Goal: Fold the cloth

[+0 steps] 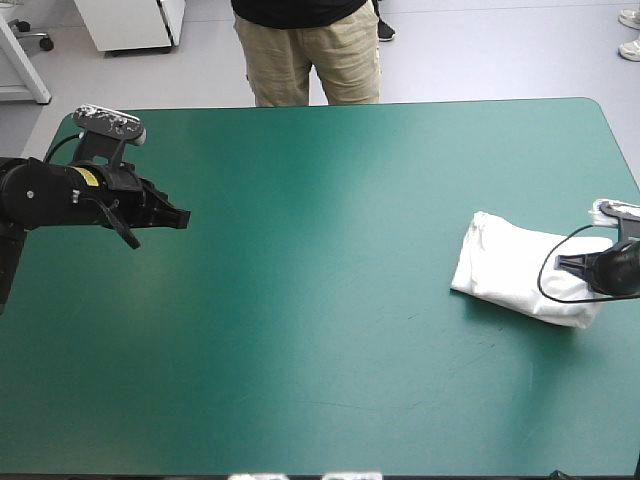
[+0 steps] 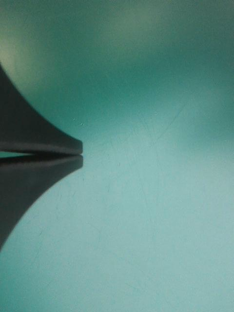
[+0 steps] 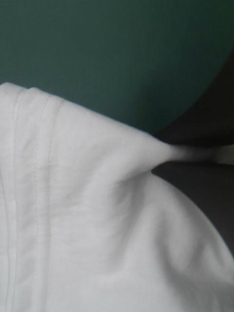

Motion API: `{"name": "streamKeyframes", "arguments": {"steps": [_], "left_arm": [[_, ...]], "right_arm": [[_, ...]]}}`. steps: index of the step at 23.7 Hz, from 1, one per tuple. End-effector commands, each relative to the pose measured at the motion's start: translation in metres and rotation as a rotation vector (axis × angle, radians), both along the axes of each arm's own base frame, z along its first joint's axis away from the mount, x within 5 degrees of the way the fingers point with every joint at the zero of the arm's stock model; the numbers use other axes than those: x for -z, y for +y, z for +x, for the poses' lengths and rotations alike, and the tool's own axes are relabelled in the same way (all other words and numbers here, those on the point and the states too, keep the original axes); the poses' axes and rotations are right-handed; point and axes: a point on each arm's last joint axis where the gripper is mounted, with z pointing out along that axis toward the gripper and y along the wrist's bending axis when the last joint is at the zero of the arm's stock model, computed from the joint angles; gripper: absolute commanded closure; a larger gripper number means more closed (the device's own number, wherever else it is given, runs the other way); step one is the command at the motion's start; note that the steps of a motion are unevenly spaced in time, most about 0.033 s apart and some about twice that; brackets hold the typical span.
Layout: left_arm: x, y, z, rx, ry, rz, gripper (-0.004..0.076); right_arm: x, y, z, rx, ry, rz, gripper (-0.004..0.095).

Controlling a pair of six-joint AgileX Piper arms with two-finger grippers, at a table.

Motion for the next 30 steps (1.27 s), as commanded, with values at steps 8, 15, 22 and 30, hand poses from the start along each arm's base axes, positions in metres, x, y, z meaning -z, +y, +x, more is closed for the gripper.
{"name": "streamKeyframes", "arguments": {"steps": [8, 15, 22, 30], "left_arm": [[-0.015, 0.000, -0.007, -0.002, -0.084, -0.032, 0.0733], [-0.019, 0.001, -0.011, -0.007, -0.107, -0.036, 0.0733], [-0.061, 0.032, -0.077, -0.198, -0.373, 0.012, 0.0733], [-0.093, 0.085, -0.204, -0.526, -0.730, 0.042, 0.0733]], "right_arm": [[-0.026, -0.021, 0.005, 0.110, -0.187, -0.200, 0.0783], [-0.032, -0.019, -0.002, 0.163, -0.190, -0.170, 0.0322], [-0.116, 0.036, -0.062, -0.017, -0.524, -0.227, 0.0337], [-0.191, 0.110, -0.199, -0.409, -1.132, 0.021, 0.0884]]}}
